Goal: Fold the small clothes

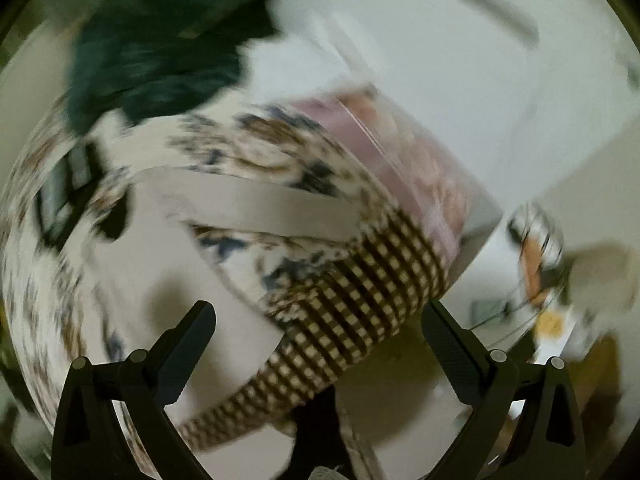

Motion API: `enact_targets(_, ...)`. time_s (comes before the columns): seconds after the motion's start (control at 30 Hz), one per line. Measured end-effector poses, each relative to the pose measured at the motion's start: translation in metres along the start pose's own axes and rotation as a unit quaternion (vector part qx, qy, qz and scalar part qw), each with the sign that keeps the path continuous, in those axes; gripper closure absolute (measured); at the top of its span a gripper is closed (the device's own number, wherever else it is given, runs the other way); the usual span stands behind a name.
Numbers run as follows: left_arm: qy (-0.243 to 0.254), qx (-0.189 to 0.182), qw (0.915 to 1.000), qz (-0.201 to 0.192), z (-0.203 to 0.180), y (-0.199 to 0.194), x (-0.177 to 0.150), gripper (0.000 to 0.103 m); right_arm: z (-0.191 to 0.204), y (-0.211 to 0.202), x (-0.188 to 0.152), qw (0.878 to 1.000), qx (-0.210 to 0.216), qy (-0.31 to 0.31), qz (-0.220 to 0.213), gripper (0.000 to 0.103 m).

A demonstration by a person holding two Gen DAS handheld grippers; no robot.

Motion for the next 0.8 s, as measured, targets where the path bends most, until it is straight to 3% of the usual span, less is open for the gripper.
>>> enact_targets(0.07,-0.001,0.024,0.9995,0.022,-0.006,0.032,0.009,0.0,-0.026,0.07,0.027,0.998,0.008,0.054,0.029,0.003)
enact_targets(0.27,-0.015,0.039,0.9935,0.106,-0.023,0.132,0.022,0.0,-0.059,0.207,0.074,0.986,0.025,0.148,0.065,0.007)
enact_targets(0.4,-0.033,0.049,0.9897,0.13,-0.024,0.186,0.03,0.0,-0.052,0.259,0.089,0.981,0.021,0.175,0.076,0.007)
enact_targets(0.47,-0.052,0.05,0.9876,0.14,-0.017,0.209,0.035,0.0,-0.043,0.281,0.096,0.981,0.018,0.177,0.074,0.02)
enact_targets(0.5,-0.062,0.048,0.9865,0.143,-0.014,0.218,0.038,0.0,-0.04,0.283,0.097,0.982,0.014,0.177,0.07,0.021)
enact_targets(0.53,-0.079,0.042,0.9846,0.15,-0.007,0.229,0.039,0.0,-0.035,0.283,0.1,0.983,0.009,0.174,0.054,0.031)
enact_targets(0.57,-0.091,0.037,0.983,0.155,-0.002,0.237,0.039,0.0,-0.026,0.278,0.103,0.986,0.007,0.165,0.028,0.054)
enact_targets(0.6,-0.096,0.033,0.9821,0.158,0.0,0.241,0.038,0.0,-0.02,0.275,0.103,0.987,0.001,0.159,0.018,0.069)
enact_targets(0.63,-0.103,0.026,0.9812,0.161,0.004,0.247,0.038,0.0,-0.009,0.269,0.103,0.99,-0.02,0.141,0.009,0.098)
enact_targets(0.73,-0.11,0.011,0.9805,0.162,0.016,0.258,0.038,0.0,0.042,0.241,0.098,0.996,-0.068,0.057,-0.031,0.099)
enact_targets(0.8,-0.116,0.006,0.9807,0.157,0.026,0.257,0.037,0.0,0.106,0.214,0.083,0.993,-0.088,-0.042,-0.062,0.1)
Point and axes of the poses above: each gripper's, at about its wrist camera, not at the fingertips, and y roughly the way its jaws point, z to its left, x to its top, the point moved 10 cm from there along y, roughly the way its jaws point, and after that the axes turned 12 degrees about z, right-handed, at the moved point
